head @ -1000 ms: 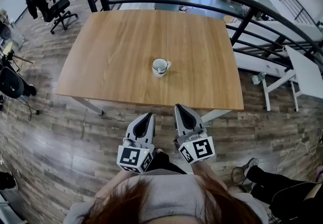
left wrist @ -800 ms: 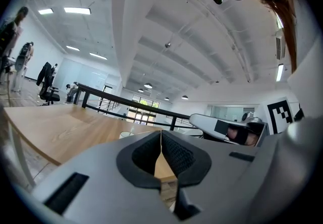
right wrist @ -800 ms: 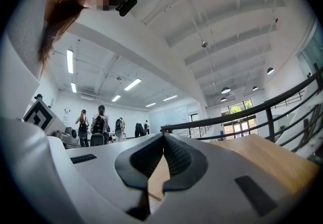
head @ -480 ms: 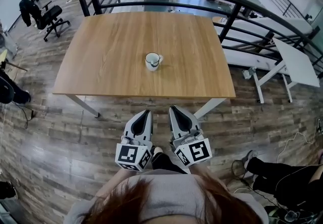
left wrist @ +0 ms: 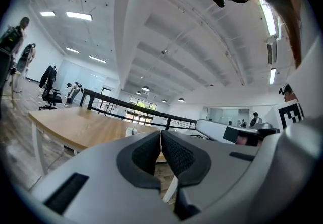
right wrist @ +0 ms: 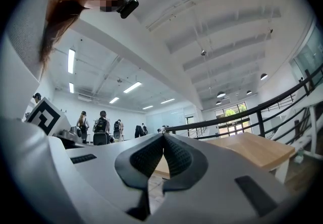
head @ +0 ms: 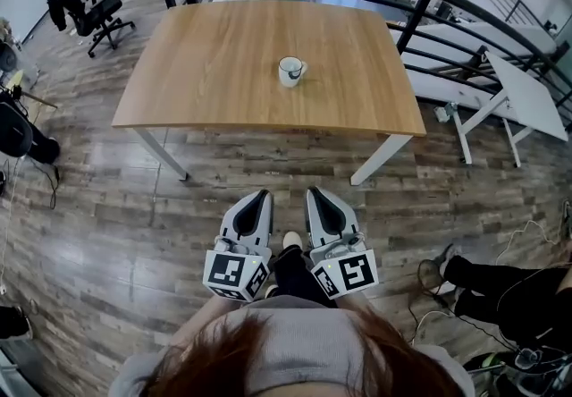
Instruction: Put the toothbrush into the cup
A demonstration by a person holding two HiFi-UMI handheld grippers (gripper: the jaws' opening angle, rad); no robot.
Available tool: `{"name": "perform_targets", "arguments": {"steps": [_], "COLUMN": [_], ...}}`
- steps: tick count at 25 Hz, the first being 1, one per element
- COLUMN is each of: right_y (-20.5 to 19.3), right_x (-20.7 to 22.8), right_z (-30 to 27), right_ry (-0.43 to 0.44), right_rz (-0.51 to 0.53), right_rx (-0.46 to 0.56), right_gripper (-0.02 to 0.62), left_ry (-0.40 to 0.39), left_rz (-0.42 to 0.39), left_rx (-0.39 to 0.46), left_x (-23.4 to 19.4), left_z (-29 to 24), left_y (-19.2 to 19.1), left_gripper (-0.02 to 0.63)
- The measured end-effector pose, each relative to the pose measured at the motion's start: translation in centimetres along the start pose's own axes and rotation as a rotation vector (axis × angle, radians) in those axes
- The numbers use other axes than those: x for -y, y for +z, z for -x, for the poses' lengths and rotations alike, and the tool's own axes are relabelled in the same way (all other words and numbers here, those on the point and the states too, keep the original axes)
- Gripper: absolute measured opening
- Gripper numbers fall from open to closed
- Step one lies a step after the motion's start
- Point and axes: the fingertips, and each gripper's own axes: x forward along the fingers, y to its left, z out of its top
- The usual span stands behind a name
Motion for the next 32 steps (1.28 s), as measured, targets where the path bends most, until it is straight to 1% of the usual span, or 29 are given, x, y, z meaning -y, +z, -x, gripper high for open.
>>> {"name": "perform_targets", "arguments": {"steps": [4,7,9,13,15,19,24,32], "right_y": [0.4,1.4,1.8,2.9,3.0,3.2,3.7,3.6], "right_x": [-2.2,-2.8,-2.8,-2.9,-3.2,-3.7,-4.1,-5.1], "right_z": [2.6,3.7,4.3,5.5,6.1,7.2,8.1,9.0], "right_ry": [0.005,0.015,0.016,0.022,0.036,0.062,0.069,0.084], "right_rz": [0.004,0.029,0.041,0.048,0.067,0.055,0.050,0.059], "right_rx": [-0.003,0.007,0.008,0.000,-0.013,-0.015,-0.005,-0.006], "right_gripper": [0.014,0.014,0.014,0.014,0.014,0.014,0.014,0.014], "left_ry": [-0.031,-0.048,-0.046,-0.046,-0.044,-0.040,-0.033,-0.047], "left_rz": [-0.014,-0.022,-0.026,-0.024,-0.021,-0.023,-0.024,-0.024], "left_rx": [0.004,0.034,0.052,0.059,0.056,0.046,0.051,0.053], "left_x": [1.7,3.2,3.9,5.4,6.1,7.2,7.9,8.8], "left_z": [2.1,2.8,3.0,3.5,3.7,4.2,5.2,6.1], "left_y": [0.3,1.5,2.1,2.6,2.4,2.1,2.3,2.0], "left_gripper": [0.008,0.008,0.008,0.008,0.008,0.008,0.008,0.008]}}
